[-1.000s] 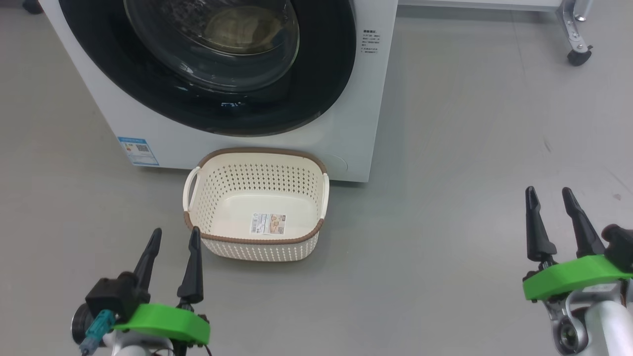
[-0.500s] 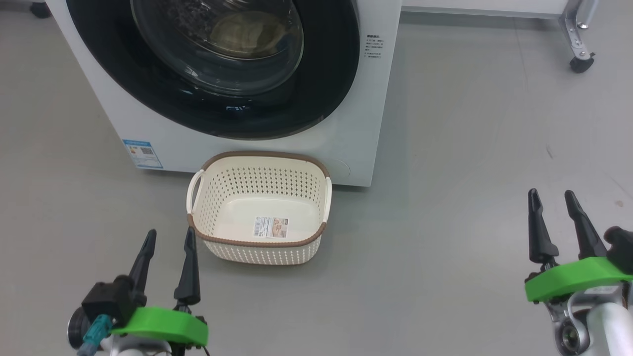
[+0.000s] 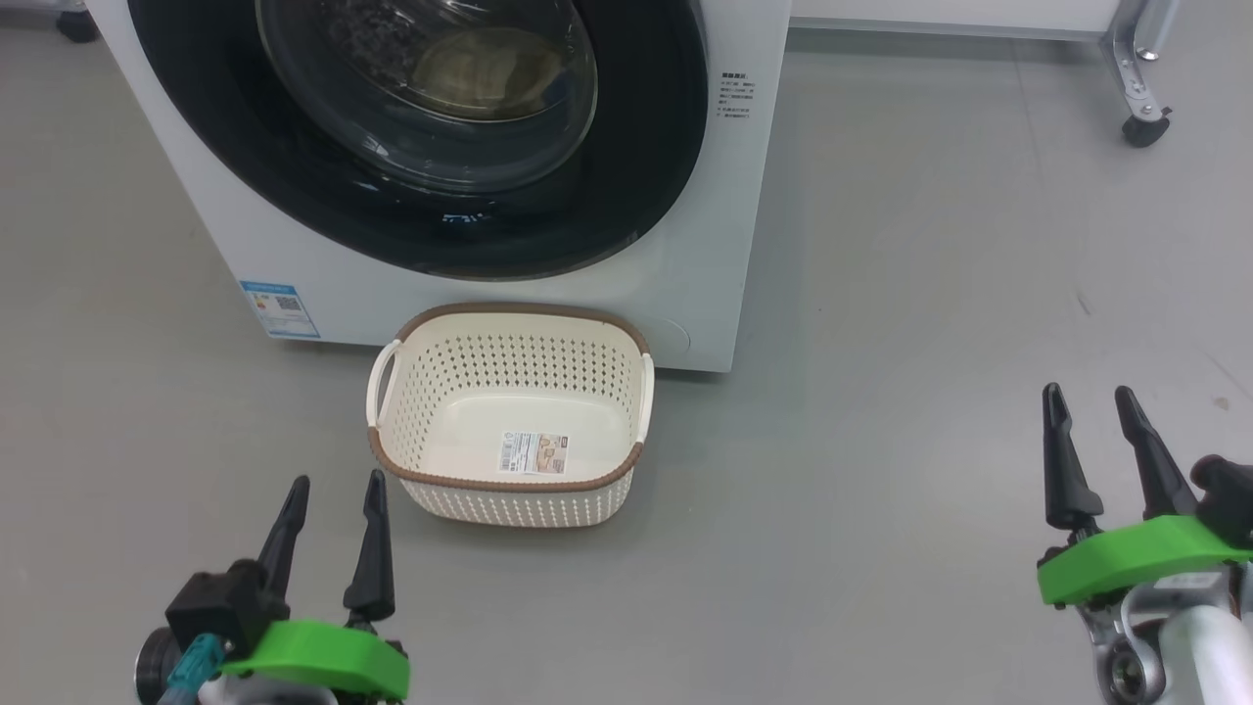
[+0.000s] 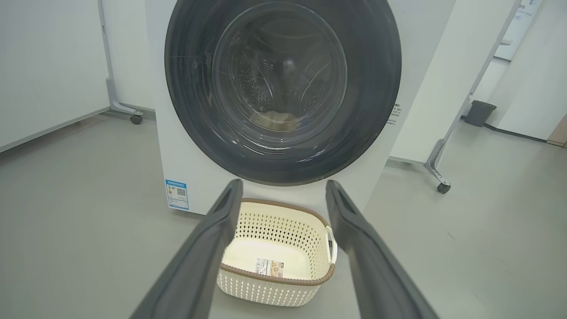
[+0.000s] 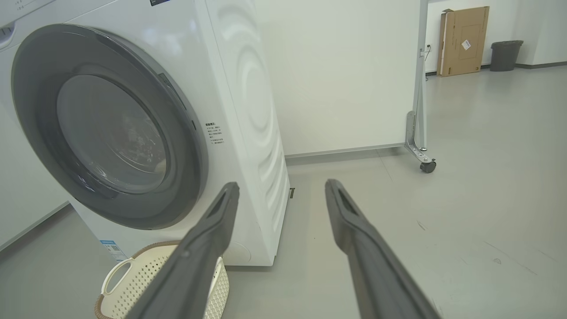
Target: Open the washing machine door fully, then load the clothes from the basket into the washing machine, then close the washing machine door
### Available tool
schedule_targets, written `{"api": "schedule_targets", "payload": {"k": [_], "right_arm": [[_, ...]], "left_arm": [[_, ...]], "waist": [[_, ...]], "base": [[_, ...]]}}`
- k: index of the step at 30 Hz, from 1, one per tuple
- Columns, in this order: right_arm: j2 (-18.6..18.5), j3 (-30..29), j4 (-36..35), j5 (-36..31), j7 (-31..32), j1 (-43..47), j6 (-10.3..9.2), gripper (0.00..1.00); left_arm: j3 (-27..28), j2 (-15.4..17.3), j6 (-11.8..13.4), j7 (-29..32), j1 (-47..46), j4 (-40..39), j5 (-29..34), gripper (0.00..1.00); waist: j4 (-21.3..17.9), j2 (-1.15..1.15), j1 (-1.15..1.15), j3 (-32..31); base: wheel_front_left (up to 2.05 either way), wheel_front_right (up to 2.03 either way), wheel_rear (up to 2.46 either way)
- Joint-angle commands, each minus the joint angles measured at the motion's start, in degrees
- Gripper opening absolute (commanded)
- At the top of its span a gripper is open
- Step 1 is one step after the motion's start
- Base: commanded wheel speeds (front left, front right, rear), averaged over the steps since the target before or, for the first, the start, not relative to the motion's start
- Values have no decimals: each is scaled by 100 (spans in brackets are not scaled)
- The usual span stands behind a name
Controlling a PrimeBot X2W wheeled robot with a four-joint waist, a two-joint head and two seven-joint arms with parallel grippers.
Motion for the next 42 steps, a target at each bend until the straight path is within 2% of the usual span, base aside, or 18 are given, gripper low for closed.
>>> {"api": "schedule_targets", "payload": {"k": [1, 13, 42], "right_arm": [[-29, 125, -191, -62, -32, -83, -21, 100], [-29, 150, -212, -103, -32, -130, -21, 100], [-29, 207, -195, -194, -32, -146, -21, 100]], "left_arm": [[272, 46, 2, -38, -184, -116, 18, 100], [337, 35, 2, -38, -265, 28, 180, 100], [144, 111, 2, -38, -263, -87, -333, 100]], "waist": [[0, 0, 0, 10], [6, 0, 0, 96], [18, 0, 0, 117]], "base": [[0, 0, 0], [0, 0, 0], [0, 0, 0]]}}
